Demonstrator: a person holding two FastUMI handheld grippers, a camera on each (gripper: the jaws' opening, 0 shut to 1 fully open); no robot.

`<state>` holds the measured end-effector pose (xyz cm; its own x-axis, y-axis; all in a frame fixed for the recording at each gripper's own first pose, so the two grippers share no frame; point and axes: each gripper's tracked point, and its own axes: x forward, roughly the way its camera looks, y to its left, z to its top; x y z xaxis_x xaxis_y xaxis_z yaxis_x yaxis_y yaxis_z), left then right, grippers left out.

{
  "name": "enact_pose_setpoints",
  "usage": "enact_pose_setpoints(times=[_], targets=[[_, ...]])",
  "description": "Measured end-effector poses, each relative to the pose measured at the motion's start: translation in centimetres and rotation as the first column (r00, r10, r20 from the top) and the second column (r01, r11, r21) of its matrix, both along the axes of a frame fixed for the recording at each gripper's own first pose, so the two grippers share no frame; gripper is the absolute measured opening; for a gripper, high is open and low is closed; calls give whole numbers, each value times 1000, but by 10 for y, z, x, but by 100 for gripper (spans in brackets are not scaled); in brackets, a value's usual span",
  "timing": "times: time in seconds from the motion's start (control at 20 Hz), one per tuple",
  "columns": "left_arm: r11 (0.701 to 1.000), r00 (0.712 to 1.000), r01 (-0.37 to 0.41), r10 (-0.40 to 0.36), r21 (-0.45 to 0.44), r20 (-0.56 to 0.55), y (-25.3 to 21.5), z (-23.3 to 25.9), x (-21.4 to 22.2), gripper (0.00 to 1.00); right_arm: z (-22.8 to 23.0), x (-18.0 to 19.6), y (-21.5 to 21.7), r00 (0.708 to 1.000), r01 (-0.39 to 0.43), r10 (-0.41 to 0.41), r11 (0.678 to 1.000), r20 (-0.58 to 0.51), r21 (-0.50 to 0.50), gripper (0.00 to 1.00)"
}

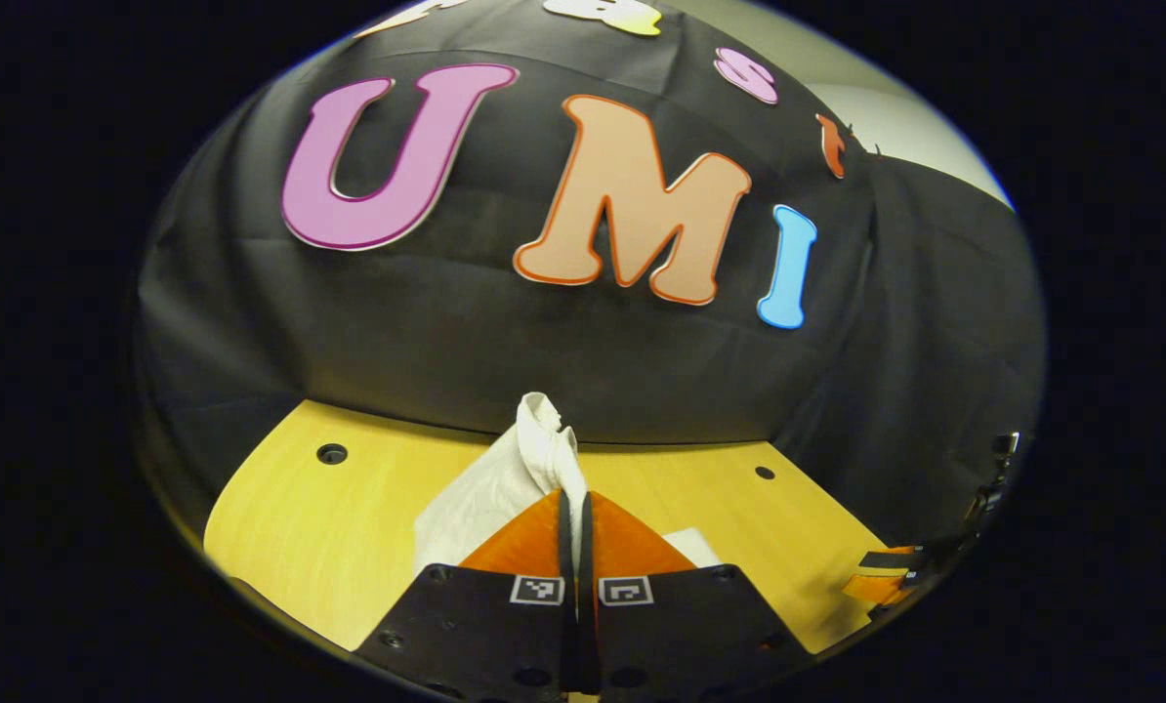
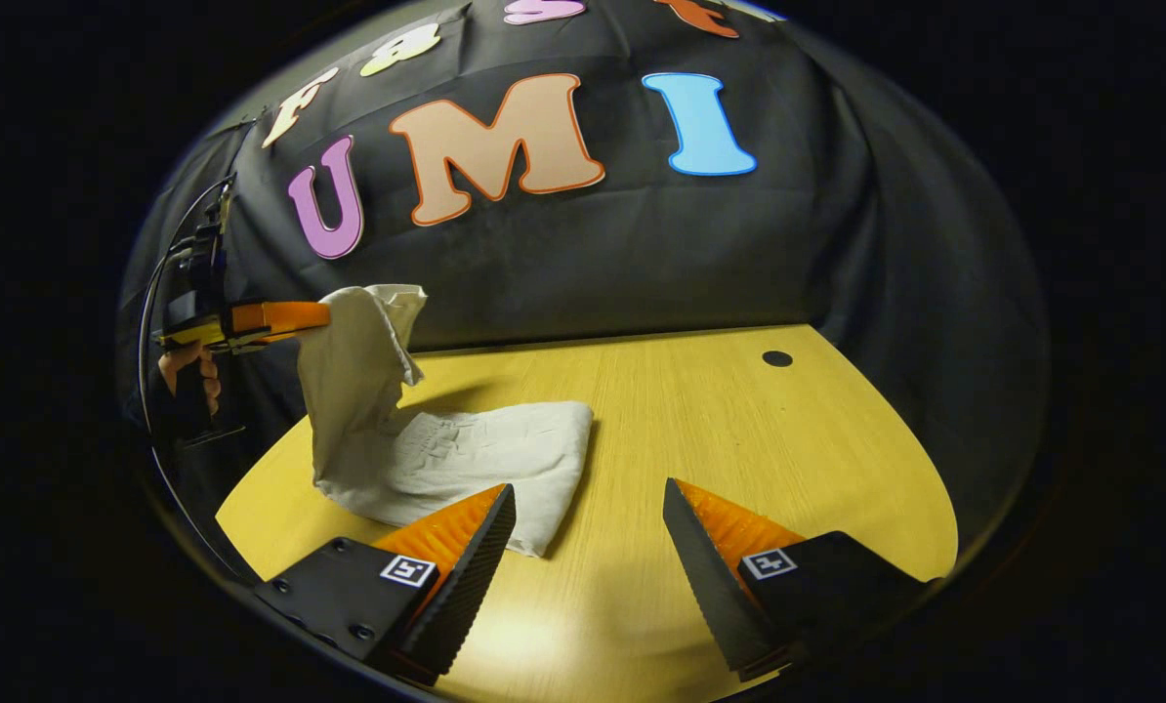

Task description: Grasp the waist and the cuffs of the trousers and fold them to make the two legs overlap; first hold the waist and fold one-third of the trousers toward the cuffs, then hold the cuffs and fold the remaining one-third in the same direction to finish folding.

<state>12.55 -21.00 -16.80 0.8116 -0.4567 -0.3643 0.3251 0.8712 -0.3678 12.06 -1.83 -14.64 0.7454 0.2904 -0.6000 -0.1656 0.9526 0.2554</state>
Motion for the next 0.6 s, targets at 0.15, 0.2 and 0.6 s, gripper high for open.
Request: enact_pose_setpoints(times=[0.15, 0.2, 0.6], targets=[[998, 998, 65, -65, -1, 5, -43, 2, -1, 0, 0, -4, -16, 1000, 21, -21, 1000, -4, -2, 94], [996, 996, 87, -87, 0, 4, -58, 2, 4, 0, 0, -4, -21, 1000, 26, -26, 1000, -4, -3, 94], [967, 968, 245, -241, 71, -67, -142, -60, -48, 0, 4, -4, -50, 998, 54, -54, 998, 9, -7, 94]])
